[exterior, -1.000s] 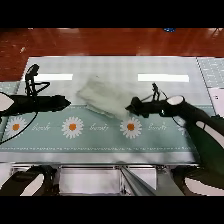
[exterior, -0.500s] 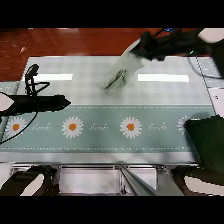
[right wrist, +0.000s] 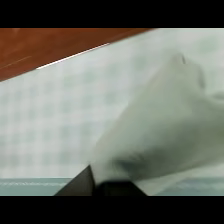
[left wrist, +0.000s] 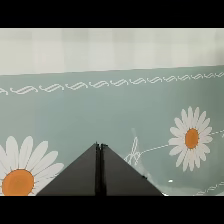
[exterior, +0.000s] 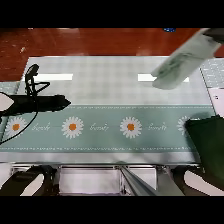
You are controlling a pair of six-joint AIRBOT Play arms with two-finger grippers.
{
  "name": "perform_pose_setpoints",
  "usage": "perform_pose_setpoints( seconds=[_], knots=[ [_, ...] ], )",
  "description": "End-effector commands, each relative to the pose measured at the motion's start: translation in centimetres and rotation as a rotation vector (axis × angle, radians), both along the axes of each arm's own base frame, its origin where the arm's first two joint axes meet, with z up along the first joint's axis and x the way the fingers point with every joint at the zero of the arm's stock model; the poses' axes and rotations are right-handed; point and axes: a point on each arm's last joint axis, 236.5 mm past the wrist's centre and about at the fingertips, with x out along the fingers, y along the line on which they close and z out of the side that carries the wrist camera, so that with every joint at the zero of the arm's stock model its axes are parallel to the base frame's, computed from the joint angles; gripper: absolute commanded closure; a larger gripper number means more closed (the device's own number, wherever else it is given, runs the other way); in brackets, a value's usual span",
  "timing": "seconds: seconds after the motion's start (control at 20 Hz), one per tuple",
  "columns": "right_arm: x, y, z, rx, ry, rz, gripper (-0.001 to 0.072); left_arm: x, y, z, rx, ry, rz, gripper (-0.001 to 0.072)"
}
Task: Fold the shirts.
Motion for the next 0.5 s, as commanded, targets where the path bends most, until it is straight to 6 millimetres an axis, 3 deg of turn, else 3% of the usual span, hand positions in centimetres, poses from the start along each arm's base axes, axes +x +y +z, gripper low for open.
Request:
perform_pose_setpoints(
  seconds=[0.0,0.2,0.35,0.45],
  knots=[
    [-7.7,-7.0,-1.9,-0.100,0.195,-0.189,0.0692,0.0,0.0,0.0,0.000,0.000,0.000,0.0687],
    [-17.0,-13.8,-5.5,-0.202,0.388,-0.470,0.0692,0.0,0.0,0.0,0.000,0.000,0.000,0.0687],
    [-24.4,-16.2,-10.0,-0.232,0.552,-0.655,0.0690,0.0,0.0,0.0,0.000,0.000,0.000,0.0687],
    [-31.2,-17.9,-13.2,-0.300,0.741,-0.810,0.0690,0.0,0.0,0.0,0.000,0.000,-0.001,0.0687]
  ],
)
